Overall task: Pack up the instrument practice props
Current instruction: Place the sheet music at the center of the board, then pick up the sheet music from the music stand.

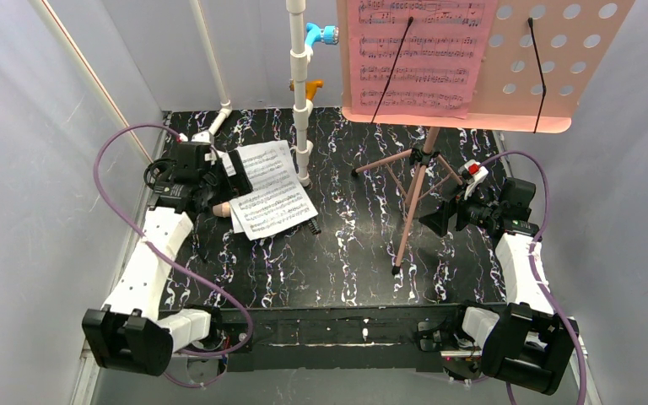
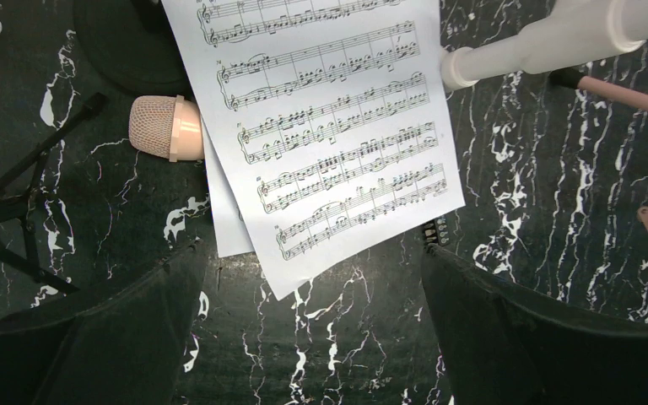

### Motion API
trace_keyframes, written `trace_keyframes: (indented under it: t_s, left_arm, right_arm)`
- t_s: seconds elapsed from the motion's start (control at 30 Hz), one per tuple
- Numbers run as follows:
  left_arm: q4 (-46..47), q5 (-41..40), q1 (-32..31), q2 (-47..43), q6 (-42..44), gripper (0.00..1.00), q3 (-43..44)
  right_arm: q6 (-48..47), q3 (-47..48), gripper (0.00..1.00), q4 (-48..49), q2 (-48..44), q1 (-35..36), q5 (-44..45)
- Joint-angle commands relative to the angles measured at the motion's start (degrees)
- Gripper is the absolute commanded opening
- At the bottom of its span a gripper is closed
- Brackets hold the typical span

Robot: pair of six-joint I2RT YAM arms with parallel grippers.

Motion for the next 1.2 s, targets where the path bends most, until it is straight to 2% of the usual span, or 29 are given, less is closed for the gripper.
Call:
trace_keyframes:
  t_s: [0.0, 0.33, 0.63, 0.97, 1.17]
  left_arm:
    - [-3.1, -1.7, 0.3, -4.6, -0.1, 0.98, 0.2]
    - [-7.4, -2.0, 0.3, -10.8, 1.1, 0.98, 0.9]
    - [-12.1, 5.6, 0.3, -16.4, 5.9, 0.98, 1.1]
    - [-15.0, 16.2, 0.1, -21.1, 6.1, 0.98, 0.5]
    - [-14.6, 22.1, -1.0, -22.8, 3.7, 0.98, 0.0]
  right_arm:
    - [-0.6, 1.5, 1.0, -0.2, -0.5, -0.3, -0.4]
    - [-1.4, 1.5, 1.0, -0.9, -1.0, -0.3, -0.1]
    - [-2.7, 2.2, 1.0, -3.2, -1.5, -1.1, 0.5]
    - [-15.4, 11.2, 1.0, -23.1, -1.5, -1.2, 8.2]
    - [-19.5, 15.6, 1.0, -31.6, -4.0, -1.2, 14.0]
